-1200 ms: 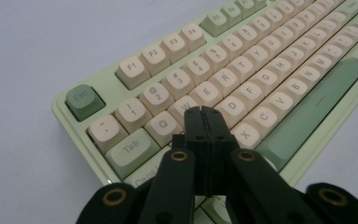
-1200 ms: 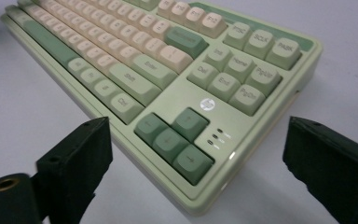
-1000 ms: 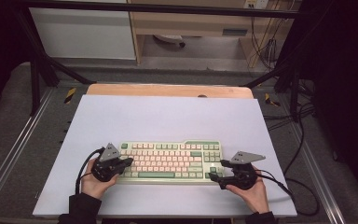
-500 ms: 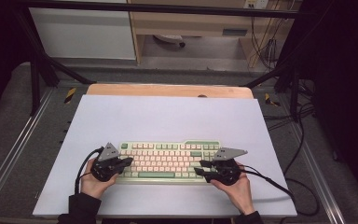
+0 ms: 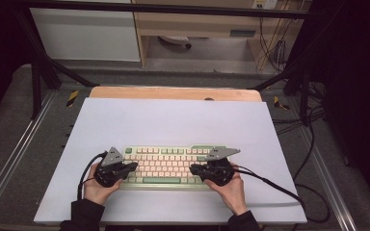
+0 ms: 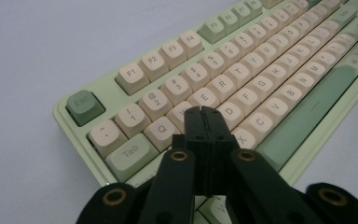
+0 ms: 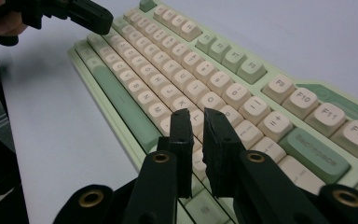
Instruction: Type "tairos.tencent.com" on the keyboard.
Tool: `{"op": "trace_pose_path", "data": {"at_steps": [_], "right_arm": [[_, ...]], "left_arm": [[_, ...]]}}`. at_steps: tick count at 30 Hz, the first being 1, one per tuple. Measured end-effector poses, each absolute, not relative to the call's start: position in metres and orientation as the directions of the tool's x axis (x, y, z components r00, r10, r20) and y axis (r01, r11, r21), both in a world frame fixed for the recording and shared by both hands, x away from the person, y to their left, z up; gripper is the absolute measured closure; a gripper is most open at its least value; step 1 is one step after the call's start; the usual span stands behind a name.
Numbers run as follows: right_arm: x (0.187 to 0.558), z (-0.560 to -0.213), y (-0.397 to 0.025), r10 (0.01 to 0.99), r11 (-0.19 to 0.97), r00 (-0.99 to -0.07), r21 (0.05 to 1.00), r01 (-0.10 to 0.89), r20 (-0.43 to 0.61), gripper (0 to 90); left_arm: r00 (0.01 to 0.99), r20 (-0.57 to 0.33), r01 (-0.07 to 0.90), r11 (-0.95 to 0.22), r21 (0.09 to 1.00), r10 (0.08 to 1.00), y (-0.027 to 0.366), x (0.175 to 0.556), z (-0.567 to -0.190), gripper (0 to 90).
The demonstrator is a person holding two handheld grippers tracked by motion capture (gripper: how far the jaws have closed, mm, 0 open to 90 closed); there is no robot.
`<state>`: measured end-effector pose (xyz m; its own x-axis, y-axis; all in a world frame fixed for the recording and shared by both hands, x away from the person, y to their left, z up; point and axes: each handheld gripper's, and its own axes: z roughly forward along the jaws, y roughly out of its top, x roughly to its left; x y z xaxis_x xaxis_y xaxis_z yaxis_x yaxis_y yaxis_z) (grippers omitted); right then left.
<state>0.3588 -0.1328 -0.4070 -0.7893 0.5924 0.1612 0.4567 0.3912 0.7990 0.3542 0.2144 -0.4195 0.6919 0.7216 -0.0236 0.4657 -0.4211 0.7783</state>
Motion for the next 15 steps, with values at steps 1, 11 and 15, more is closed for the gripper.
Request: {"op": "trace_pose_path", "data": {"at_steps": [1,11,15], "right_arm": [[0.360,-0.407,-0.131,0.590,0.393,-0.791,0.798,0.457,0.162,82.6],[0.368,-0.409,-0.111,0.595,0.379,-0.783,0.796,0.472,0.181,90.0],[0.372,-0.413,-0.104,0.596,0.373,-0.779,0.793,0.481,0.193,90.0]], "left_arm": [[0.692,-0.023,0.466,-0.421,0.778,0.722,0.214,0.354,-0.420,89.8],[0.692,-0.023,0.465,-0.421,0.778,0.722,0.214,0.354,-0.420,89.8],[0.693,-0.022,0.464,-0.422,0.779,0.721,0.214,0.354,-0.419,89.8]]}}
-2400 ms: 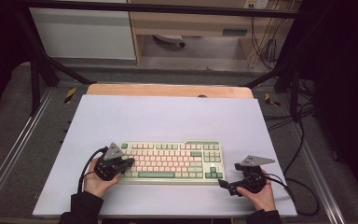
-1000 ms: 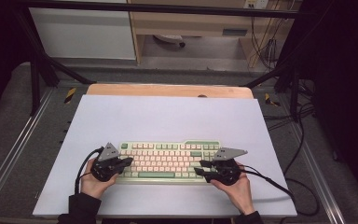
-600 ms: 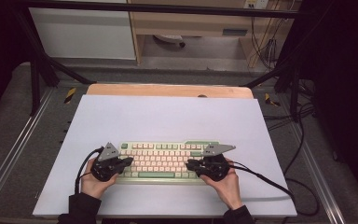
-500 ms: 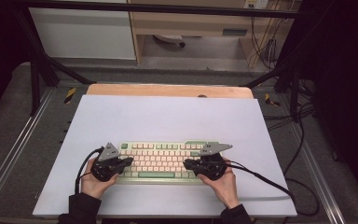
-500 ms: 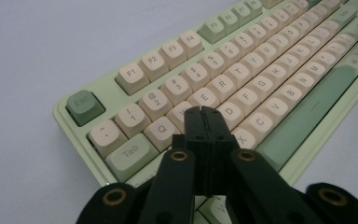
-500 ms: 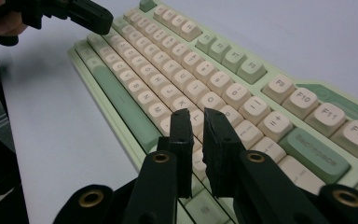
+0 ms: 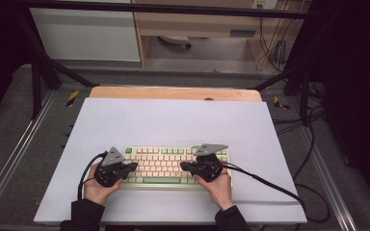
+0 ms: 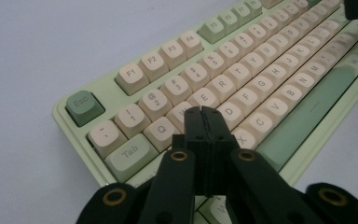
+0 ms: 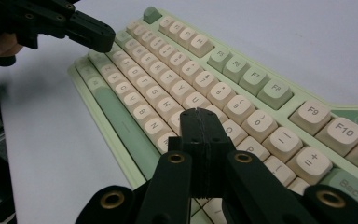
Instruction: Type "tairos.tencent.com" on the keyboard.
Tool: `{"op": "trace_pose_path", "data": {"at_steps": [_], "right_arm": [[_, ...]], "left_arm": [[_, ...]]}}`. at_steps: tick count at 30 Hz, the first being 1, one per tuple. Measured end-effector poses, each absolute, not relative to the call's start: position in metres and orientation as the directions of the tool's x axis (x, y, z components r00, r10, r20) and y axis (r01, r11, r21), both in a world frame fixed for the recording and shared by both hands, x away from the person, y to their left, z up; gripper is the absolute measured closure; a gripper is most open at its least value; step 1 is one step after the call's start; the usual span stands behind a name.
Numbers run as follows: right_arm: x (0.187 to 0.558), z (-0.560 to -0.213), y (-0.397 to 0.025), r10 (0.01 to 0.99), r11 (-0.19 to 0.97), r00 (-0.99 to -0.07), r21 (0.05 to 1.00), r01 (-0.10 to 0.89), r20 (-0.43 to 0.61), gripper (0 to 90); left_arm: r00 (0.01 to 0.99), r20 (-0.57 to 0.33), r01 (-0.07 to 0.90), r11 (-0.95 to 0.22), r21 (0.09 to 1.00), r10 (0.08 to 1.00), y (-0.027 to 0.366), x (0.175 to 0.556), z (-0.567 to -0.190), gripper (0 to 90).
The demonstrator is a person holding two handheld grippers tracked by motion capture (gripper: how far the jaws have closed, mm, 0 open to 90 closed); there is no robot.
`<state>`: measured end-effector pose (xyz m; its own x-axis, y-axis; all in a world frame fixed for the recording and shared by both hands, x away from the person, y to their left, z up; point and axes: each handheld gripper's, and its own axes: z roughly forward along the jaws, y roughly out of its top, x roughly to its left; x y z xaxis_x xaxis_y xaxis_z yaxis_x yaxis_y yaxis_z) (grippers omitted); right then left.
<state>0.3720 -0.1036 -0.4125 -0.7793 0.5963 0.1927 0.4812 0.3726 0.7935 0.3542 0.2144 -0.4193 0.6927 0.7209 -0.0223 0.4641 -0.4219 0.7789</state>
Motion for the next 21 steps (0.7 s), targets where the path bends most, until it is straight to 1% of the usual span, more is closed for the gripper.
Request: {"op": "trace_pose_path", "data": {"at_steps": [12,21], "right_arm": [[0.385,-0.424,-0.079,0.623,0.398,-0.767,0.781,0.482,0.156,90.0],[0.392,-0.430,-0.075,0.641,0.400,-0.752,0.769,0.499,0.154,90.0]], "left_arm": [[0.694,-0.020,0.463,-0.424,0.779,0.720,0.214,0.354,-0.419,89.8],[0.693,-0.019,0.461,-0.423,0.780,0.720,0.215,0.354,-0.419,89.8]]}}
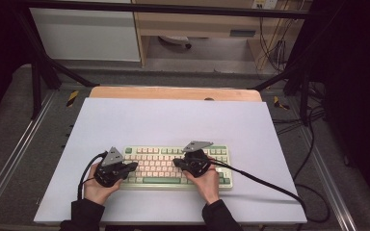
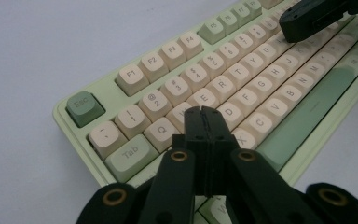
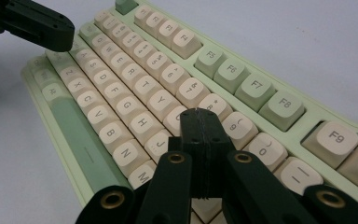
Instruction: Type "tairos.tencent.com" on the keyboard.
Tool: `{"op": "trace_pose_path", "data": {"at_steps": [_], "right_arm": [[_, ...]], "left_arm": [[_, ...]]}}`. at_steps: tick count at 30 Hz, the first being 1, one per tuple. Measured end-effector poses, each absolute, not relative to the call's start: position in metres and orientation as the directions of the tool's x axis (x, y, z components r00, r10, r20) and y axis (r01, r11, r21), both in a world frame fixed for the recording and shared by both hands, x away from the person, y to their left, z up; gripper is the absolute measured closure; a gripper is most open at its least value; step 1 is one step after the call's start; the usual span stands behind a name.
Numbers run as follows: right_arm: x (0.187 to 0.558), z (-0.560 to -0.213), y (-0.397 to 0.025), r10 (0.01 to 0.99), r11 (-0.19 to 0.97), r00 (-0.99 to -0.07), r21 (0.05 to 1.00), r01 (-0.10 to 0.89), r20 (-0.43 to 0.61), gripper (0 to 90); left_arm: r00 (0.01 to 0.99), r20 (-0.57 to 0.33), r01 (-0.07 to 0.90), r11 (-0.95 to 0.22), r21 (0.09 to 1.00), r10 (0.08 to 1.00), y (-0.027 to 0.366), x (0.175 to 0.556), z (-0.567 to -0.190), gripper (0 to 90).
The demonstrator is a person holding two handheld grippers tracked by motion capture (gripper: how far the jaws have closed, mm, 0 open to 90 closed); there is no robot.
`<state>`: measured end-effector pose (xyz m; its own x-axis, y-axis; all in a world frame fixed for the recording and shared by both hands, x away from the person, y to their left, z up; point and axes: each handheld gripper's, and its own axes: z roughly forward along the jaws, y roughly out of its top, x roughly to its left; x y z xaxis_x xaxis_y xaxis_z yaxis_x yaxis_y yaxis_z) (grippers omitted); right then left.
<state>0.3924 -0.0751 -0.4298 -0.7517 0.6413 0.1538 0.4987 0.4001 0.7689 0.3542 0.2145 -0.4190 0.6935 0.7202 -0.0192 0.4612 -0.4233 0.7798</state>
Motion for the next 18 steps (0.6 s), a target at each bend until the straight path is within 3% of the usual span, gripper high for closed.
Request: {"op": "trace_pose_path", "data": {"at_steps": [18], "right_arm": [[0.3932,-0.4308,-0.0728,0.641,0.420,-0.756,0.764,0.489,0.132,90.0]], "left_arm": [[0.695,-0.017,0.456,-0.422,0.784,0.719,0.2147,0.3537,-0.4182,89.8]]}}
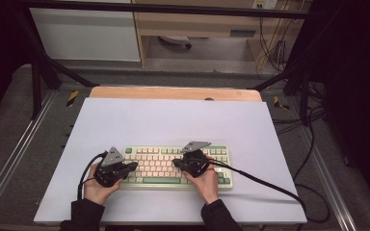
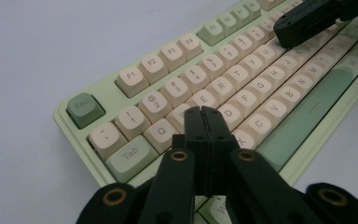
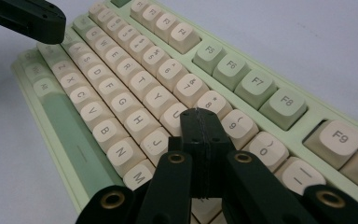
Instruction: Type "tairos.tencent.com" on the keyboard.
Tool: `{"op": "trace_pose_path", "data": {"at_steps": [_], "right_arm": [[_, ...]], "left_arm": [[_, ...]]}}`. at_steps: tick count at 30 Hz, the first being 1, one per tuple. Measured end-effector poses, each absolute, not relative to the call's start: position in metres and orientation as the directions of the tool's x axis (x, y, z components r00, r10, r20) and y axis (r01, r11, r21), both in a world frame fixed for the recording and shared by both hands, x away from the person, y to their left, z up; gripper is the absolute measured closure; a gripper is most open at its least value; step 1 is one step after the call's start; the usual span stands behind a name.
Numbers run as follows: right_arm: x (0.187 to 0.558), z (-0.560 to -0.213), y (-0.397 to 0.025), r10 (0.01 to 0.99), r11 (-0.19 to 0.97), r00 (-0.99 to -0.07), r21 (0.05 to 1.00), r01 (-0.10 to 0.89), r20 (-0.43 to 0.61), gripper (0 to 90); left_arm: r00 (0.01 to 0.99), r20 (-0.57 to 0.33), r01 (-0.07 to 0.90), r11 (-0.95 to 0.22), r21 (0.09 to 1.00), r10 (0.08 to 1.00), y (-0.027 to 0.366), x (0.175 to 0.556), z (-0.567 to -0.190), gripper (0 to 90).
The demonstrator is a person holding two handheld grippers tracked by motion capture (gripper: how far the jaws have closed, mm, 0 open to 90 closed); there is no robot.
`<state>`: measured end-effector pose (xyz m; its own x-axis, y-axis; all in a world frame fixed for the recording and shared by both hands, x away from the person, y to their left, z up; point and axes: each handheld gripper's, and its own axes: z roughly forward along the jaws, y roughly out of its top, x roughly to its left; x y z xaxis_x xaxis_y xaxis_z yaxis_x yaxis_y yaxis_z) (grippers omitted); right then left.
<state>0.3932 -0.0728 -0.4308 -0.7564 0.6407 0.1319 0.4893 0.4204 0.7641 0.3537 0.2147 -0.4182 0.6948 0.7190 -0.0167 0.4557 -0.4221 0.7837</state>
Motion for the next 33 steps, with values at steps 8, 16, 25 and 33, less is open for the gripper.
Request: {"op": "trace_pose_path", "data": {"at_steps": [8,16,25,33], "right_arm": [[0.388,-0.417,-0.080,0.635,0.422,-0.763,0.770,0.478,0.126,90.0],[0.381,-0.411,-0.087,0.623,0.440,-0.772,0.762,0.475,0.122,90.0],[0.377,-0.410,-0.102,0.623,0.438,-0.771,0.759,0.482,0.131,90.0],[0.372,-0.411,-0.115,0.625,0.432,-0.767,0.756,0.493,0.143,90.0]], "left_arm": [[0.693,-0.018,0.455,-0.417,0.787,0.721,0.215,0.353,-0.417,89.8],[0.692,-0.015,0.453,-0.417,0.788,0.722,0.215,0.352,-0.416,89.8],[0.694,-0.007,0.446,-0.422,0.789,0.720,0.211,0.351,-0.414,89.8],[0.695,0.000,0.443,-0.428,0.788,0.719,0.204,0.353,-0.412,89.8]]}}
